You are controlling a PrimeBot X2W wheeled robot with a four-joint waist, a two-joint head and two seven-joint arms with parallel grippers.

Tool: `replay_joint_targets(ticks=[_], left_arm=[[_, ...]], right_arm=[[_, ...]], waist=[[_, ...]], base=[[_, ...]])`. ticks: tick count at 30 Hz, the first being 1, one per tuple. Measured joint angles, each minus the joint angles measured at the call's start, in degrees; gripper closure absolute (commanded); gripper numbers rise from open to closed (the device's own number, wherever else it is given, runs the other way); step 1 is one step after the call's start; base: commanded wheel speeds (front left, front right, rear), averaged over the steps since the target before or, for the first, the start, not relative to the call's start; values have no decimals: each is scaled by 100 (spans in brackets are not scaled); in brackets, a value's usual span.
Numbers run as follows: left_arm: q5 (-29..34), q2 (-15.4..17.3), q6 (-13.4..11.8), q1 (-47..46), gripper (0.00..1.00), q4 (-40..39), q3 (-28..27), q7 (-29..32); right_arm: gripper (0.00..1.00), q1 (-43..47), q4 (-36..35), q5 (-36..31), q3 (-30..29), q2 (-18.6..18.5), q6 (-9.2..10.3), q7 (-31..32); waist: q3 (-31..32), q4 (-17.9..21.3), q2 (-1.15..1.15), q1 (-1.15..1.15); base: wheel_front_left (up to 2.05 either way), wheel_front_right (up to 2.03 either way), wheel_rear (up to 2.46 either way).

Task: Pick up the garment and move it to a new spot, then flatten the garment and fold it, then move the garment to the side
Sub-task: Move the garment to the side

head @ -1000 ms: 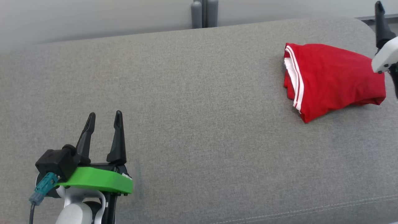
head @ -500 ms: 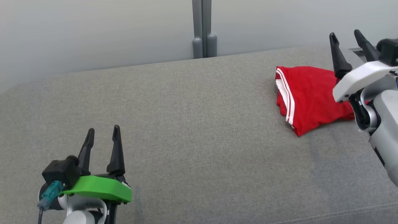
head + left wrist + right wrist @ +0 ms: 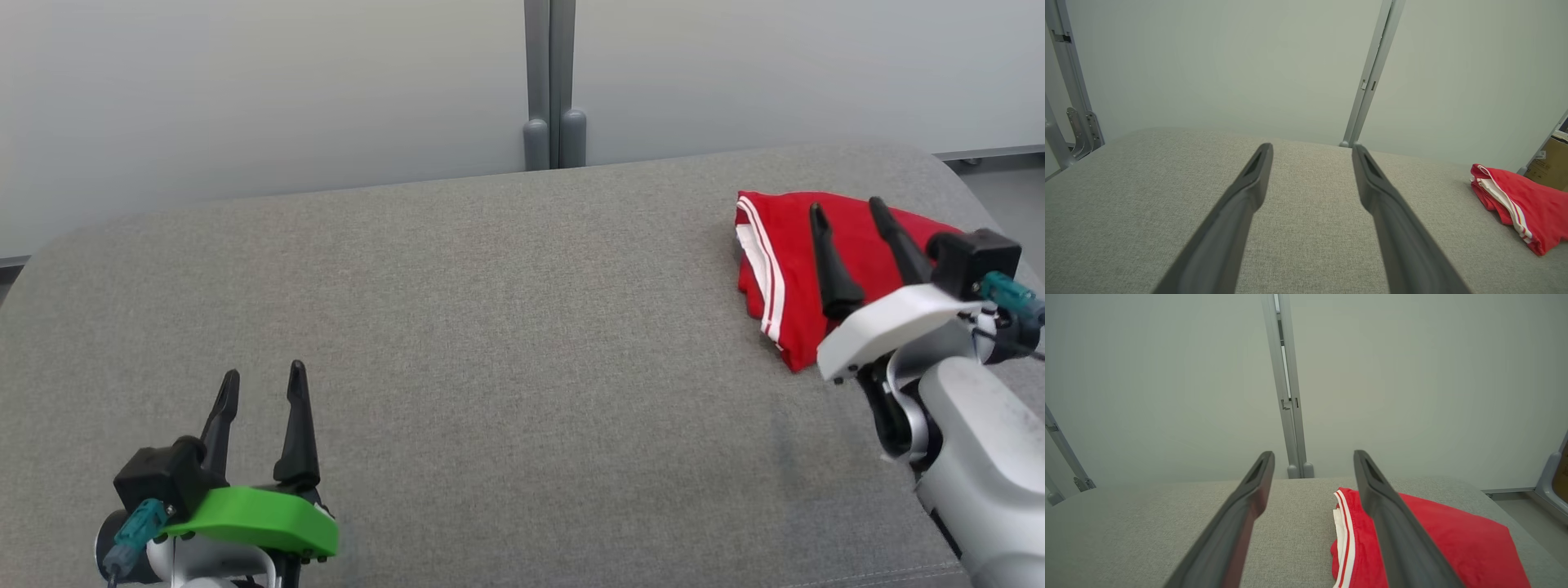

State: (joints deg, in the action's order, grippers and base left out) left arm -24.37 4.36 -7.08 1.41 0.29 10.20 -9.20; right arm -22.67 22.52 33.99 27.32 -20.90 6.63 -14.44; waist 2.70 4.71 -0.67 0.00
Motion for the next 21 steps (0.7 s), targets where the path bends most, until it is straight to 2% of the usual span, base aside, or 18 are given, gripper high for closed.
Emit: replay_joint_targets(ticks=[11, 21], left_arm=[[19, -30, 0, 264, 0, 130, 36, -115], [19, -46, 0, 453, 0, 230, 33, -194]], right_arm=[[0, 1081, -744, -282, -243, 386, 53, 0], [0, 1756, -1062, -591, -377, 733, 54, 0]], waist=[[68, -19, 0, 0], [96, -89, 0, 0]], base=[[0, 0, 0], [0, 0, 0]])
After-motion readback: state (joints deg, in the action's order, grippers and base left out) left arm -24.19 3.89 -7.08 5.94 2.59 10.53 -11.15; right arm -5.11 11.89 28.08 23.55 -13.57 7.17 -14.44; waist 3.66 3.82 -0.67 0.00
